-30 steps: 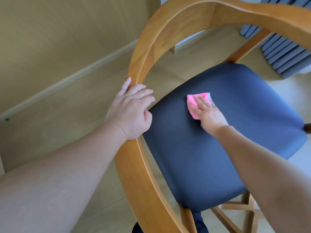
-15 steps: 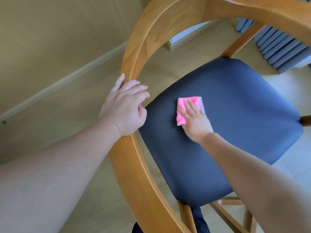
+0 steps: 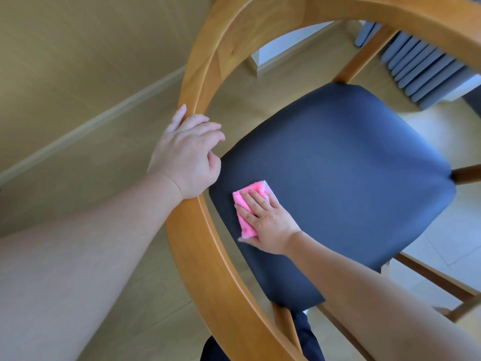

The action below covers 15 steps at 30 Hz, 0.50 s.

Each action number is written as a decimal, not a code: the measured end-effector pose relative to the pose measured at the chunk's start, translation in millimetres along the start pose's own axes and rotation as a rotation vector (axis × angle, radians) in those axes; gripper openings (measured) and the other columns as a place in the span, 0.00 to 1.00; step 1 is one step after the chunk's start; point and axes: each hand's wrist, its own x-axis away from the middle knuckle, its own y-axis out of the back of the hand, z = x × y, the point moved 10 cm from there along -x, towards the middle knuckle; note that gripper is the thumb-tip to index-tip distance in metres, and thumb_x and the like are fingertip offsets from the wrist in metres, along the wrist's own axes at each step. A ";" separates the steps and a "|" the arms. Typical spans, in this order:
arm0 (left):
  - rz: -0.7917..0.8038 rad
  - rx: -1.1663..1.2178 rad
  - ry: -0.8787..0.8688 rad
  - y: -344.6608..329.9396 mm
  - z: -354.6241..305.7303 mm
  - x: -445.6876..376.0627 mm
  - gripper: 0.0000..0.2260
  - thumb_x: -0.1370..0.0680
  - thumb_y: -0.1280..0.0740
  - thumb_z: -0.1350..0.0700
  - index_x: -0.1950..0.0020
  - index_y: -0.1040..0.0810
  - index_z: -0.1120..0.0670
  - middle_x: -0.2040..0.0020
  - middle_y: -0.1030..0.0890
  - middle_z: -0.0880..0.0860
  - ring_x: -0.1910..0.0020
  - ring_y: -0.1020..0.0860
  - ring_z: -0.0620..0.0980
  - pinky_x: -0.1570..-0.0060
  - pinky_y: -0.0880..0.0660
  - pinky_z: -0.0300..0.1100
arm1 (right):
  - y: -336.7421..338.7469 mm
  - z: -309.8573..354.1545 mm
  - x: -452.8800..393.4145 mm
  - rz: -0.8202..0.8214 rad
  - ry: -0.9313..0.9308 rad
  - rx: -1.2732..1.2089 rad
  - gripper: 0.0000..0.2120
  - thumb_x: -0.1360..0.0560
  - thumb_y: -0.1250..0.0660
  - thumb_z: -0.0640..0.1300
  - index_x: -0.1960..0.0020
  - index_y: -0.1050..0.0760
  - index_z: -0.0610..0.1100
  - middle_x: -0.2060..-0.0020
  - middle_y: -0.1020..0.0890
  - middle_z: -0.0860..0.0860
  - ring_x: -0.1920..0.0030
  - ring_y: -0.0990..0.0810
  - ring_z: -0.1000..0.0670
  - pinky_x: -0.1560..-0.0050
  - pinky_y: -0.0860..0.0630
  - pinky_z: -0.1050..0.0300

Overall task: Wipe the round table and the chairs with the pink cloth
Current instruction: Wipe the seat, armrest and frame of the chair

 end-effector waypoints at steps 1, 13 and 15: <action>-0.001 -0.002 0.001 -0.4 0.1 0.2 0.21 0.29 0.45 0.56 0.42 0.20 0.54 0.37 0.22 0.50 0.34 0.30 0.50 0.25 0.50 0.50 | -0.3 0.5 -1.7 -0.012 -0.020 -0.008 0.35 0.22 0.57 0.66 0.21 0.53 0.48 0.22 0.54 0.46 0.23 0.61 0.43 0.26 0.67 0.42; 0.003 -0.017 -0.010 -0.3 -0.6 -2.0 0.21 0.29 0.46 0.55 0.41 0.20 0.54 0.37 0.22 0.51 0.33 0.31 0.50 0.25 0.51 0.50 | 22.1 -82.1 17.7 -0.120 -0.081 -0.015 0.31 0.21 0.38 0.45 0.23 0.48 0.42 0.25 0.41 0.42 0.25 0.43 0.39 0.26 0.53 0.41; 0.001 -0.018 -0.011 0.2 -1.2 -2.1 0.21 0.29 0.45 0.56 0.41 0.20 0.54 0.37 0.22 0.51 0.33 0.31 0.51 0.25 0.51 0.50 | 33.0 -129.3 33.7 -0.199 -0.231 -0.070 0.29 0.22 0.35 0.43 0.25 0.41 0.41 0.27 0.36 0.41 0.27 0.38 0.38 0.28 0.42 0.39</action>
